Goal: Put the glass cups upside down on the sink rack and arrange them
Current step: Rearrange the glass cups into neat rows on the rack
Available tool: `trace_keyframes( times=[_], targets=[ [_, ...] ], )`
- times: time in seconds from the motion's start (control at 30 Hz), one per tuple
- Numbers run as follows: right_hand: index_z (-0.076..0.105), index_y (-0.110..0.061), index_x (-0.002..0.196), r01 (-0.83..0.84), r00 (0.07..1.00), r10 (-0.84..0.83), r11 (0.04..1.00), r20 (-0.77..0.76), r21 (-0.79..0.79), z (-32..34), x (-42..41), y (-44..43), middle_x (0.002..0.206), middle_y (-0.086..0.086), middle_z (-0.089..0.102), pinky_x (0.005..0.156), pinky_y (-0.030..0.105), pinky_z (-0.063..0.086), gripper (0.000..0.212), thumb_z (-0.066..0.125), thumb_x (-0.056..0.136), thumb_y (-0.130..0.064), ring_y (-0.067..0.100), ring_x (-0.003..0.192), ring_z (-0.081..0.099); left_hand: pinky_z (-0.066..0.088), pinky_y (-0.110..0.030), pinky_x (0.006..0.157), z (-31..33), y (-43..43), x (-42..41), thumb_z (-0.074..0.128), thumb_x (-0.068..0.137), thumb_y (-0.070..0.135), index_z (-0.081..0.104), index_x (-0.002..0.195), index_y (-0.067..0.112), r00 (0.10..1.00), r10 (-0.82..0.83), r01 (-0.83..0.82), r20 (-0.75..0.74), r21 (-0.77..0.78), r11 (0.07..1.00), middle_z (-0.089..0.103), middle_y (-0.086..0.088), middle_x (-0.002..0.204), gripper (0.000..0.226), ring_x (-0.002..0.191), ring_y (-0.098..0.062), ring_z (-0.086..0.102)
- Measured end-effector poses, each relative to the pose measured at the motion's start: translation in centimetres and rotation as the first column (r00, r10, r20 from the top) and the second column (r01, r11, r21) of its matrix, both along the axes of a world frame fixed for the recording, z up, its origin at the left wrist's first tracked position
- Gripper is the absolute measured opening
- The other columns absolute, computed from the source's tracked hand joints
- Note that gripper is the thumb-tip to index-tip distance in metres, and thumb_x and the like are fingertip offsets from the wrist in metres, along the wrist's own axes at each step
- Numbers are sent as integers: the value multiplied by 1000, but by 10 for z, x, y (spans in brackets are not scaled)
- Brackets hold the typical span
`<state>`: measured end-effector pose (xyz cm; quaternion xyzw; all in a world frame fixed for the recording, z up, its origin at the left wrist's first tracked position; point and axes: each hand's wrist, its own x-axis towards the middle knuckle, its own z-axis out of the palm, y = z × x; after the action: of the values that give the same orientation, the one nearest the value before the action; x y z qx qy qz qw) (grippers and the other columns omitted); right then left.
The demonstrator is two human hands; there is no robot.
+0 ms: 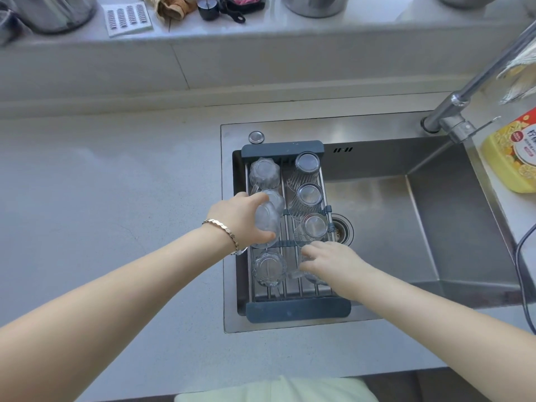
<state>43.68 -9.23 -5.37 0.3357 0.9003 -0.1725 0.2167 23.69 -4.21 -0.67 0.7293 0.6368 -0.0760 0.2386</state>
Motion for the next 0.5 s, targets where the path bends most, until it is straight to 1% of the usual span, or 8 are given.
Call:
trace_keyframes(
  times=[0.07, 0.1, 0.2, 0.27, 0.33, 0.4, 0.43, 0.5],
  targets=[
    [66, -12, 101, -93, 994, 94, 996, -54, 16, -8, 0, 2, 110, 12, 60, 84, 39, 49, 37, 65, 68, 5, 32, 105, 56, 41, -28, 67, 0, 0, 0, 64, 72, 49, 44, 124, 31, 1000, 3, -3, 3, -2, 1000, 57, -5, 108, 58, 92, -28, 60],
    [66, -11, 102, -120, 992, 119, 993, -50, -11, -12, 0, 2, 113, 13, 60, 89, 40, 48, 35, 63, 71, 5, 33, 109, 54, 41, -28, 67, 0, 0, 0, 64, 72, 48, 44, 124, 31, 1000, 4, -4, 6, -4, 1000, 57, -5, 108, 58, 92, -28, 60],
    [58, -6, 119, -161, 987, 161, 982, -13, -103, -22, 3, 0, 135, 17, 48, 109, 41, 31, 37, 55, 83, 4, 32, 132, 37, 41, -28, 67, 1, 0, -1, 64, 72, 49, 44, 124, 31, 1000, 15, -15, 7, -5, 1000, 56, -4, 109, 59, 92, -28, 60],
    [51, -8, 127, -152, 987, 158, 977, 30, -147, -22, 3, 1, 145, 13, 38, 116, 39, 20, 45, 54, 84, 4, 27, 141, 24, 43, -27, 67, 1, 0, -4, 64, 72, 49, 44, 124, 31, 999, 31, -31, 9, -5, 1000, 56, -4, 106, 59, 89, -29, 60],
    [44, -13, 133, -46, 999, 50, 978, 19, -203, -17, 0, 1, 148, 10, 34, 116, 37, 19, 57, 55, 80, 6, 25, 141, 21, 43, -28, 66, 1, -1, -6, 64, 72, 50, 44, 124, 30, 999, 50, -50, 10, -7, 999, 55, -4, 103, 59, 87, -29, 60],
    [40, -14, 137, 143, 981, -170, 962, -97, -233, -10, -11, 0, 143, 9, 38, 111, 38, 28, 64, 57, 77, 2, 27, 134, 30, 45, -29, 68, 1, -2, -7, 64, 72, 50, 43, 125, 30, 998, 68, -68, 11, 0, 998, 57, -5, 107, 60, 90, -30, 61],
    [35, -15, 139, 242, 950, -279, 941, -142, -236, -8, -19, -1, 140, 9, 39, 108, 39, 33, 67, 60, 78, -5, 27, 131, 33, 46, -31, 69, 1, -2, -7, 64, 72, 50, 43, 126, 30, 997, 78, -78, 11, 6, 997, 57, -6, 109, 61, 91, -31, 61],
    [23, -20, 144, 416, 878, -459, 871, -134, -261, -12, -37, -3, 139, 8, 38, 102, 42, 39, 79, 67, 78, -26, 28, 128, 37, 49, -33, 72, 1, -2, -6, 64, 72, 50, 43, 126, 29, 996, 94, -94, 8, 14, 995, 58, -6, 110, 62, 91, -31, 62]
  ],
)
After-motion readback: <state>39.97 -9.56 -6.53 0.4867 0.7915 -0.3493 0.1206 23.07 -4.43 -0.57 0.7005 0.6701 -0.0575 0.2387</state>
